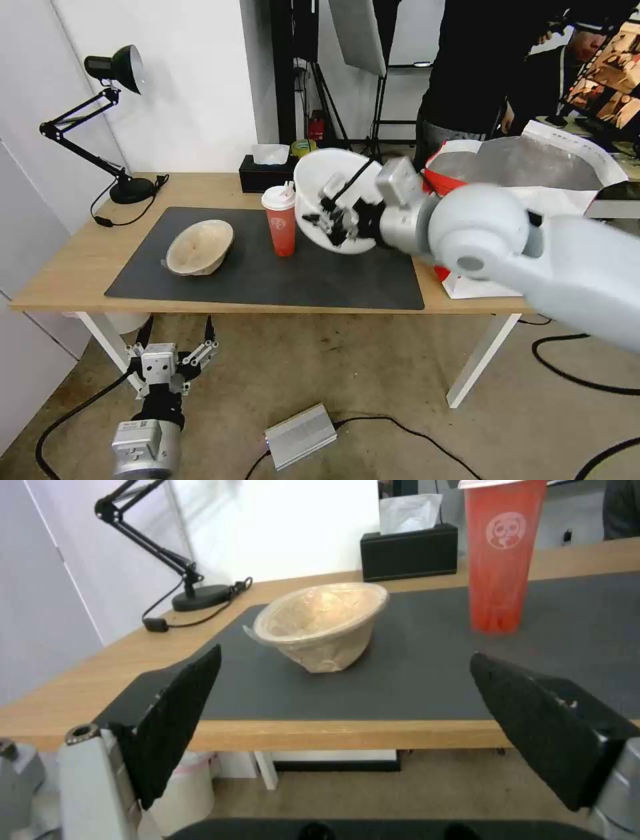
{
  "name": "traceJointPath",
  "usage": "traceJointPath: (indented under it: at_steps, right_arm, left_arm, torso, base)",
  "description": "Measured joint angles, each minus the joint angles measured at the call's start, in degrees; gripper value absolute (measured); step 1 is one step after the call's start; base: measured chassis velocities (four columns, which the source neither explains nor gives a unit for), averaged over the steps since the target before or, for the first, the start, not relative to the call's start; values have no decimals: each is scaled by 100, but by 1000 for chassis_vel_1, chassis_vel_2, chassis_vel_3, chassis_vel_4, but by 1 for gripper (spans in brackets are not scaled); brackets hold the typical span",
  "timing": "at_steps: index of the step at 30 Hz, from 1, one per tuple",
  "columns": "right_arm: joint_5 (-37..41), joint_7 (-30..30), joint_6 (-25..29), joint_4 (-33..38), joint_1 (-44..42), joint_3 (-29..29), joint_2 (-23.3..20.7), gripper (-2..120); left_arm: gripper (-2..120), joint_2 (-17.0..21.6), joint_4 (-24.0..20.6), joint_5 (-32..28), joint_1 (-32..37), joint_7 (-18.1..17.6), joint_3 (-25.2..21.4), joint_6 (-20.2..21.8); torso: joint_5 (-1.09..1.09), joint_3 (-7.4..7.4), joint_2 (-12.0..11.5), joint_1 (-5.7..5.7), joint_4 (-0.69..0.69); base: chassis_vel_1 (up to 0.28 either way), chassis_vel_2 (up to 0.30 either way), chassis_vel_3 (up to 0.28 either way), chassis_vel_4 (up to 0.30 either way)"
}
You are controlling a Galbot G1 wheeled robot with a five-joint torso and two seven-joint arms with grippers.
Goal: Pick up the trash from the table and place it into the takeout bag.
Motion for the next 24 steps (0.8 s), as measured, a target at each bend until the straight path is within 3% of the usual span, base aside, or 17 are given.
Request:
traceJointPath:
  at_steps: [13,24]
  right_arm:
    - [14,-346,0,-355,844,-107,-202,0]
    - [-528,-1078,0,-1232,1573,-155,-252,0]
  left_arm:
    - [100,3,-33,-1,12,0,-1,-7]
    - [100,6,-56,-8,23,0,-2,-26]
  torso:
    - [0,0,0,0,-1]
    - [0,0,0,0,0]
  base:
    - [0,0,0,0]
    - [0,0,0,0]
